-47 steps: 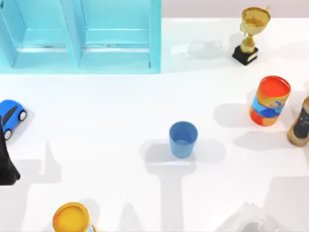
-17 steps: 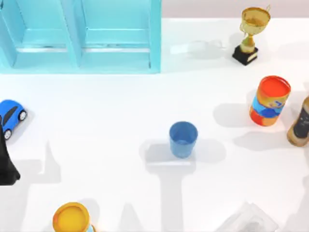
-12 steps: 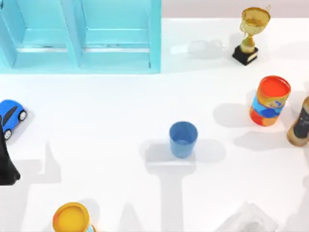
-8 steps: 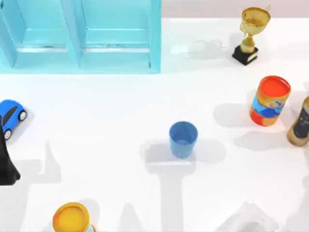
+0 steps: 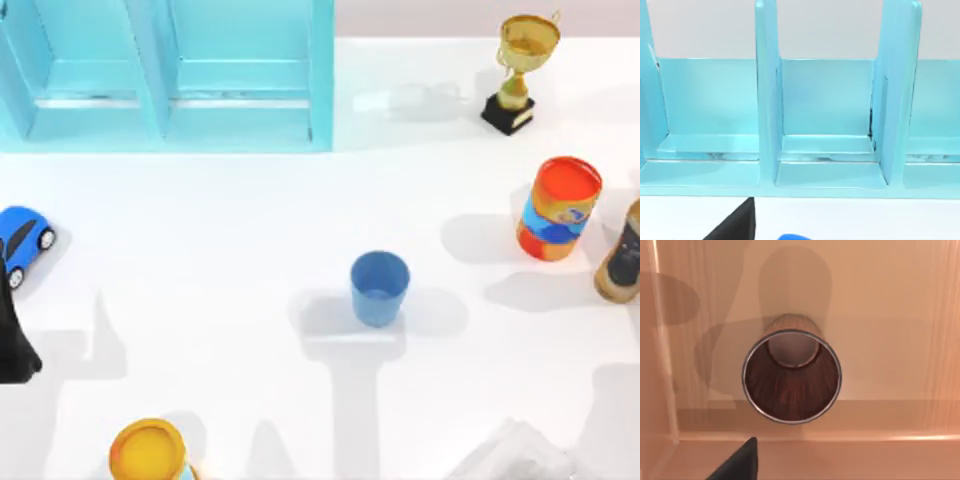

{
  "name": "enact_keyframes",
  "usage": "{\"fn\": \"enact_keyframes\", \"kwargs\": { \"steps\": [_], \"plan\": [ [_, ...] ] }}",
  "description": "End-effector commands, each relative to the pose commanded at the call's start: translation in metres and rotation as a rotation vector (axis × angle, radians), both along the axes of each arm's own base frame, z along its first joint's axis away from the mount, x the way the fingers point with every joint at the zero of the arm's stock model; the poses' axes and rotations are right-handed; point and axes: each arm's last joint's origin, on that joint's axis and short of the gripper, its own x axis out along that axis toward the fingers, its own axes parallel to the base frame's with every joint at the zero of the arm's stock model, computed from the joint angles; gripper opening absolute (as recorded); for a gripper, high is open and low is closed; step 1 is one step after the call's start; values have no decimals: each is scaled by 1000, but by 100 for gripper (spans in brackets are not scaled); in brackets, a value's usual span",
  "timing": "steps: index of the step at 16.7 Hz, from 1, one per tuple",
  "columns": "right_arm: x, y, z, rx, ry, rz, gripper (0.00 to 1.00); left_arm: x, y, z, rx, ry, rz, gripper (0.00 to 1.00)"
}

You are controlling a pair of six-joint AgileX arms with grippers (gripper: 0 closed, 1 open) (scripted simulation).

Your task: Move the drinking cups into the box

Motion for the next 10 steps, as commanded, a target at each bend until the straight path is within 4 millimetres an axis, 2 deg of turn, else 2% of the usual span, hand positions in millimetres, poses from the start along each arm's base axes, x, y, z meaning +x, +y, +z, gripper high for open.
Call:
{"fn": "enact_keyframes", "kwargs": {
  "steps": [3,5,10],
  "plan": [
    [-1,2,38,-3,-3,3,100,0,0,0,0,0,0,100],
    [-3,4,54,-6,-3,6,100,0,0,0,0,0,0,100],
    [-4,5,59,-8,-4,8,100,0,0,0,0,0,0,100]
  ]
}}
